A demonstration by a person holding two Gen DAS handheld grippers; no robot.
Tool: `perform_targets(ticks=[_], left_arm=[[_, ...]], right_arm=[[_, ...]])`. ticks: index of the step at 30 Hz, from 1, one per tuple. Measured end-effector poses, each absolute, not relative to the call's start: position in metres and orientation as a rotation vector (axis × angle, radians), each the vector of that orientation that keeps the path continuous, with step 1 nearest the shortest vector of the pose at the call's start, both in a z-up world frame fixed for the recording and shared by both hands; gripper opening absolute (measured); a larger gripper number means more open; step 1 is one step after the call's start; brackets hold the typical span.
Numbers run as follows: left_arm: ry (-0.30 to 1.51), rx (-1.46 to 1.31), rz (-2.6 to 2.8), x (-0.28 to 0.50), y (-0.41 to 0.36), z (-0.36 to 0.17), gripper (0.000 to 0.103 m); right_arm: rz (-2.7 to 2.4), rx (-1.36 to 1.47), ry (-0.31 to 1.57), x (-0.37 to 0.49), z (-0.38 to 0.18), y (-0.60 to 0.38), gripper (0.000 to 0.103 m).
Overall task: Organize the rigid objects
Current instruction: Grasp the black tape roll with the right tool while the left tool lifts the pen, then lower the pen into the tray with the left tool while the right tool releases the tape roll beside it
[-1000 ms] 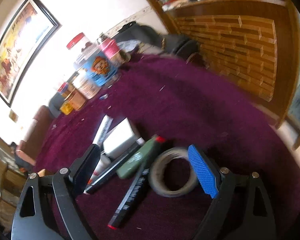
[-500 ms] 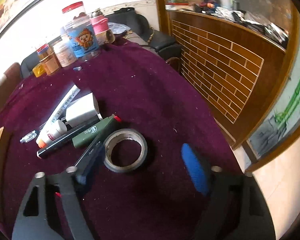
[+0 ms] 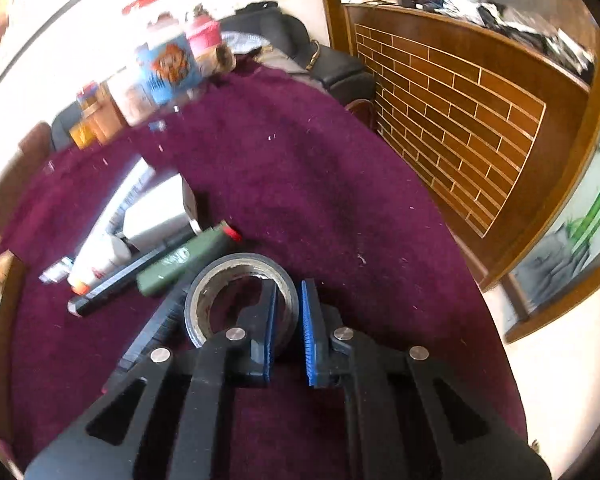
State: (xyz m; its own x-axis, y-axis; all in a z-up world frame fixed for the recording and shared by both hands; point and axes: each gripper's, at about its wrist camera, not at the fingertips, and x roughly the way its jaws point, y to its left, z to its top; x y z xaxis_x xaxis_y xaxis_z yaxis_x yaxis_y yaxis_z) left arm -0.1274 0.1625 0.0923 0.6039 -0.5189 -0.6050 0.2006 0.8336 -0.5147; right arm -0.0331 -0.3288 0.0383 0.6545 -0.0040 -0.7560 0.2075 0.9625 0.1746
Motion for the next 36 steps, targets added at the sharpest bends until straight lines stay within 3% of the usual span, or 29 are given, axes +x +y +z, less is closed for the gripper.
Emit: perform_targets(ticks=[8, 17, 29, 36], left_arm=[[0.807, -0.457, -0.284, -0.128, 0.228, 0.089, 0.006], [0.957, -0.408, -0.087, -0.105, 0.282, 0.06, 0.006], [1.126, -0.329, -0.098, -0.045, 0.26, 0.032, 0.006], [1.116, -0.392, -0.078, -0.013, 0.262, 0.033, 0.006]], right_arm=[[0.007, 0.271, 0.774, -0.055, 0.077, -0.298, 0.009], [0.274, 0.204, 0.781, -0.045, 0.088, -0.176, 0.009], [0.536, 0.126, 0.874, -0.024, 0.077, -0.032, 0.009], [0.602, 0.027, 0.944, -0.012, 0.061, 0.034, 0.01]])
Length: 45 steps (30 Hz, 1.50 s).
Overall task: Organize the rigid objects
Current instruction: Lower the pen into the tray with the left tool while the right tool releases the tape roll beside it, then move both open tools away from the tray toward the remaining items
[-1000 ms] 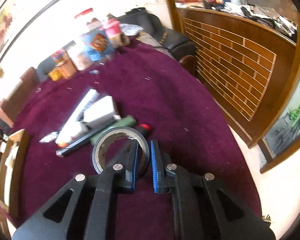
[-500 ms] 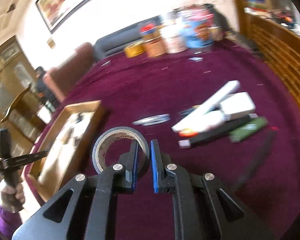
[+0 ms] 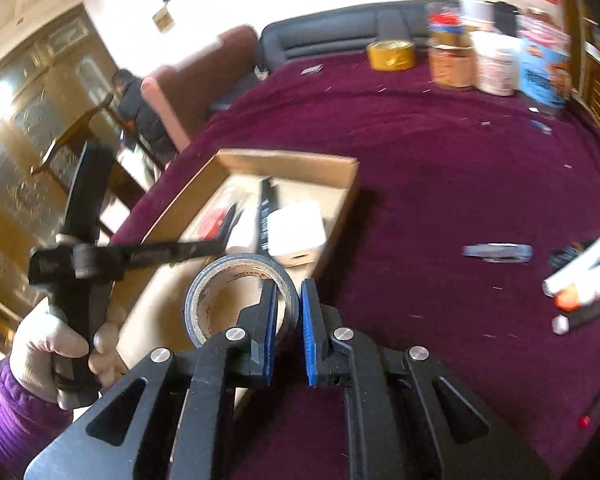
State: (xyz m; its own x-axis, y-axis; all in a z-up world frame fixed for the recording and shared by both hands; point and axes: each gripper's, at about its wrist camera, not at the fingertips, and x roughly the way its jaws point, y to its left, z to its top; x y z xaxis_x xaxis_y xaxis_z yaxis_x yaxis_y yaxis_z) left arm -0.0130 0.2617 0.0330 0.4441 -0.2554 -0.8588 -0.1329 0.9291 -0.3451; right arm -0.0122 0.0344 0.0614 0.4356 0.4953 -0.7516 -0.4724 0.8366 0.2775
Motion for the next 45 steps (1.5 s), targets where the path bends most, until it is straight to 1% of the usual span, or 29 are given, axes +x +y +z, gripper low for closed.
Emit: perform_targets(ticks=[3, 4, 5, 6, 7, 10, 13, 18, 20, 21, 25, 28, 30, 31, 32, 33, 37, 39, 40, 42, 45], left_arm=[[1.074, -0.432, -0.093, -0.019, 0.268, 0.038, 0.009], [1.052, -0.442, -0.102, -0.026, 0.271, 0.042, 0.014], [1.034, -0.447, -0.107, -0.031, 0.272, 0.046, 0.023], [1.005, -0.45, -0.112, -0.041, 0.275, 0.052, 0.028], [0.983, -0.452, -0.112, -0.049, 0.279, 0.057, 0.035], [0.902, -0.446, -0.106, -0.073, 0.289, 0.073, 0.038], [0.849, -0.468, -0.099, -0.093, 0.302, 0.083, 0.047], [0.809, -0.519, -0.089, -0.119, 0.319, 0.085, 0.049], [0.799, -0.54, -0.081, -0.124, 0.324, 0.085, 0.054], [0.794, -0.555, -0.072, -0.127, 0.327, 0.085, 0.055], [0.776, -0.567, -0.062, -0.134, 0.328, 0.087, 0.056], [0.757, -0.562, -0.064, -0.143, 0.325, 0.09, 0.057], [0.72, -0.561, -0.09, -0.15, 0.319, 0.093, 0.058], [0.703, -0.565, -0.114, -0.153, 0.315, 0.094, 0.064], [0.688, -0.565, -0.139, -0.157, 0.309, 0.094, 0.066], [0.684, -0.559, -0.153, -0.158, 0.304, 0.094, 0.066], [0.701, -0.462, -0.229, -0.156, 0.262, 0.102, 0.066], [0.719, -0.4, -0.269, -0.153, 0.236, 0.106, 0.066], [0.729, -0.384, -0.286, -0.151, 0.226, 0.106, 0.066], [0.751, -0.352, -0.311, -0.146, 0.208, 0.107, 0.066], [0.749, -0.336, -0.265, -0.133, 0.202, 0.108, 0.066]], right_arm=[[0.623, -0.035, 0.985, -0.012, 0.052, 0.059, 0.01], [0.628, -0.055, 0.995, -0.013, 0.049, 0.066, 0.01], [0.633, -0.087, 1.007, -0.013, 0.044, 0.076, 0.01], [0.633, -0.111, 1.016, -0.013, 0.041, 0.083, 0.01], [0.631, -0.132, 1.027, -0.014, 0.038, 0.088, 0.01], [0.608, -0.191, 1.074, -0.006, 0.022, 0.106, 0.01], [0.573, -0.216, 1.097, 0.004, 0.013, 0.112, 0.01], [0.503, -0.247, 1.078, 0.022, 0.012, 0.115, 0.009], [0.49, -0.232, 1.089, 0.03, 0.011, 0.112, 0.01], [0.488, -0.214, 1.089, 0.029, 0.013, 0.109, 0.01], [0.538, -0.113, 1.045, 0.02, 0.033, 0.094, 0.011], [0.544, -0.065, 0.952, 0.005, 0.057, 0.064, 0.011], [0.498, -0.04, 0.885, -0.006, 0.072, 0.032, 0.014], [0.462, -0.027, 0.863, -0.009, 0.078, 0.013, 0.024], [0.437, -0.016, 0.852, -0.01, 0.082, 0.002, 0.035], [0.405, 0.006, 0.834, -0.01, 0.087, -0.018, 0.038], [0.272, 0.071, 0.762, -0.016, 0.098, -0.091, 0.038], [0.18, 0.103, 0.742, -0.014, 0.099, -0.13, 0.041], [0.141, 0.124, 0.74, -0.014, 0.097, -0.148, 0.045], [0.054, 0.194, 0.735, -0.016, 0.09, -0.187, 0.045], [-0.015, 0.284, 0.74, -0.015, 0.076, -0.227, 0.045]])
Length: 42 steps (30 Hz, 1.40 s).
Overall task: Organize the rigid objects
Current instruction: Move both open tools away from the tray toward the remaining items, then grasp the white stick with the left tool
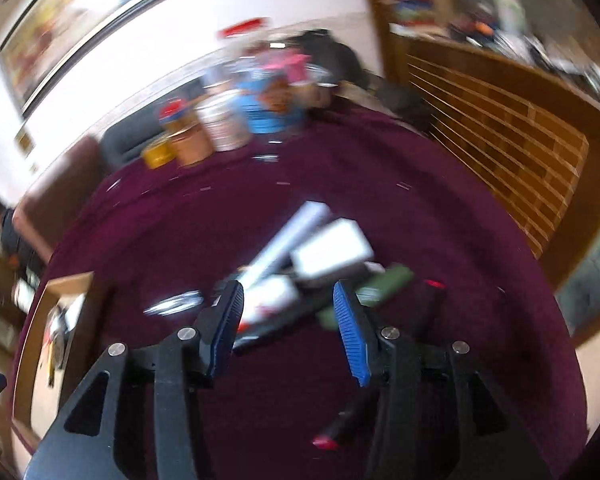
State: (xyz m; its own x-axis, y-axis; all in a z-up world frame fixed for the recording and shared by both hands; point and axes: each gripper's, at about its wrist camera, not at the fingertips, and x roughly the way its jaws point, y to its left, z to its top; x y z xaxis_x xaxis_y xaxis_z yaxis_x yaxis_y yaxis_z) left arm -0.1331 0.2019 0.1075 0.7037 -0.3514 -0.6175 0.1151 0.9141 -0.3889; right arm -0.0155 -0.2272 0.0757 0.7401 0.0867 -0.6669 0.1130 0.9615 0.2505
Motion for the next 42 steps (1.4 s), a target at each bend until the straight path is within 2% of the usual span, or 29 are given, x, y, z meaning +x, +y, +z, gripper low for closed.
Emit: perform_targets(ticks=[7, 11, 15, 23, 28, 34, 42], left_arm=[[0.811, -0.276, 0.016, -0.054, 0.22, 0.093, 0.066], [0.905, -0.035, 0.183, -0.019, 0.207, 0.065, 0.066], [1.011, 0.157, 0.146, -0.027, 0.18, 0.038, 0.066], [0.954, 0.197, 0.181, -0.027, 0.175, 0.058, 0.066], [1.061, 0.36, 0.234, -0.012, 0.174, 0.025, 0.067], [1.04, 0.242, 0.128, -0.038, 0.184, 0.044, 0.066], [0.817, -0.043, -0.094, -0.061, 0.184, 0.119, 0.069]], right_arm=[[-0.087, 0.335, 0.699, -0.02, 0.063, -0.276, 0.045], [-0.089, 0.363, 0.689, -0.016, 0.053, -0.283, 0.045], [-0.098, 0.413, 0.713, -0.012, 0.039, -0.294, 0.045], [-0.104, 0.436, 0.701, -0.015, 0.037, -0.297, 0.045], [-0.105, 0.437, 0.695, -0.017, 0.036, -0.297, 0.046], [-0.103, 0.438, 0.702, -0.016, 0.035, -0.297, 0.048], [-0.139, 0.458, 0.614, -0.028, 0.058, -0.306, 0.048]])
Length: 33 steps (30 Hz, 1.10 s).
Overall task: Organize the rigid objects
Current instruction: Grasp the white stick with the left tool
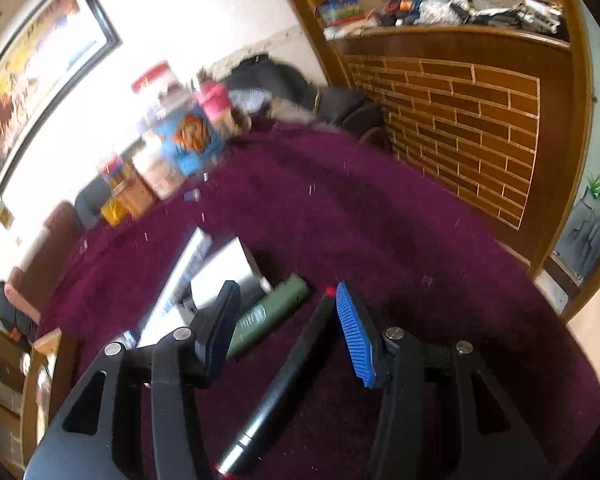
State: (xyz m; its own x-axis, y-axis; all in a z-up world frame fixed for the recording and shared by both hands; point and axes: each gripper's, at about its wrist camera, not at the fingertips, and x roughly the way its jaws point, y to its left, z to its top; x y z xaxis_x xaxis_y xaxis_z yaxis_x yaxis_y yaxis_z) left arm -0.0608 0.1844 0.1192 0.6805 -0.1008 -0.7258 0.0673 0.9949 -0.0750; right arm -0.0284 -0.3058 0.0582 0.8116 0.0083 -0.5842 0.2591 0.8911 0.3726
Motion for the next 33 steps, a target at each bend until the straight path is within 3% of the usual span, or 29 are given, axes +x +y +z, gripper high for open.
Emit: perform_targets(ticks=[1, 2, 4, 17, 24, 27, 28, 29, 31, 33], left_arm=[[0.807, -0.047, -0.12, -0.063, 0.176, 0.124, 0.072], [0.799, -0.045, -0.144, -0.062, 0.169, 0.127, 0.073], [0.795, -0.02, -0.194, -0.057, 0.148, 0.13, 0.073], [0.952, 0.112, -0.442, 0.017, -0.031, 0.081, 0.072], [0.912, 0.298, -0.535, 0.051, -0.119, 0.059, 0.072], [0.926, 0.295, -0.574, 0.059, -0.137, 0.053, 0.078], [0.954, 0.297, -0.58, 0.058, -0.138, 0.052, 0.072], [0.984, 0.312, -0.585, 0.055, -0.14, 0.049, 0.053], [0.961, 0.452, -0.56, 0.037, -0.145, 0.043, 0.036], [0.971, 0.467, -0.569, 0.02, -0.134, 0.042, 0.034]], right_arm=[[-0.151, 0.455, 0.596, -0.028, 0.064, -0.308, 0.054], [-0.168, 0.446, 0.572, -0.025, 0.071, -0.31, 0.069], [-0.197, 0.439, 0.549, -0.015, 0.075, -0.316, 0.08], [-0.169, 0.619, 0.633, 0.007, 0.037, -0.359, 0.08], [-0.16, 0.586, 0.669, 0.013, 0.034, -0.353, 0.08], [-0.162, 0.574, 0.678, 0.013, 0.033, -0.351, 0.08], [-0.161, 0.576, 0.679, 0.014, 0.033, -0.351, 0.08], [-0.161, 0.579, 0.683, 0.014, 0.032, -0.351, 0.08], [-0.158, 0.579, 0.696, 0.017, 0.031, -0.35, 0.08], [-0.158, 0.571, 0.709, 0.018, 0.03, -0.349, 0.08]])
